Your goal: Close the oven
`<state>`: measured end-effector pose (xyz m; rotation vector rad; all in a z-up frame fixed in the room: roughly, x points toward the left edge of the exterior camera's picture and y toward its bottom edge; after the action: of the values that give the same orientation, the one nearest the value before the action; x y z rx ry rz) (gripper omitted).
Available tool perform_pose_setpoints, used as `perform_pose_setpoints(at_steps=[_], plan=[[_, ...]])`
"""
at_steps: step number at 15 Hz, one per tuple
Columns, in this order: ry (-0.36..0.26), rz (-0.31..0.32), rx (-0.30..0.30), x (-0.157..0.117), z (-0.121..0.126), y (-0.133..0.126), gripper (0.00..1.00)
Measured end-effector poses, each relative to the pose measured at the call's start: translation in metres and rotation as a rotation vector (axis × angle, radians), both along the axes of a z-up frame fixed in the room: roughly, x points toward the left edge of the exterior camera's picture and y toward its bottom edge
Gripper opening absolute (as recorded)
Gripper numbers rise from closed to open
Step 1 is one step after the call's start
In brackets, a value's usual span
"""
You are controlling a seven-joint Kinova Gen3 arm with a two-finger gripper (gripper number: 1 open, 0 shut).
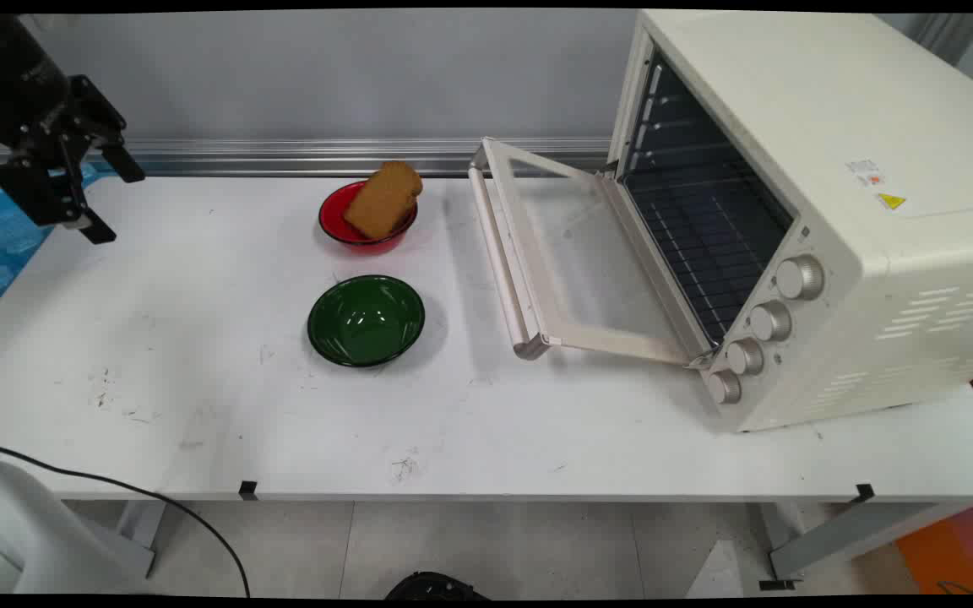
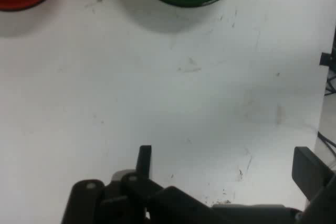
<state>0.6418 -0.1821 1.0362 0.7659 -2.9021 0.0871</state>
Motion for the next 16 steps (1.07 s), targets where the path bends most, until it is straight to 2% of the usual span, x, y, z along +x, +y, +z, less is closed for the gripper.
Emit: perform_pose_setpoints(at_steps=[3,6,16], plan=[[0.018,0.035,-0.008,-0.003,0.003,0.001,1.00],[0.056,0.075,-0.015,-0.016,-0.003,-0.009,1.00],[0.190,0.144,-0.069,-0.088,-0.050,-0.064,1.00]])
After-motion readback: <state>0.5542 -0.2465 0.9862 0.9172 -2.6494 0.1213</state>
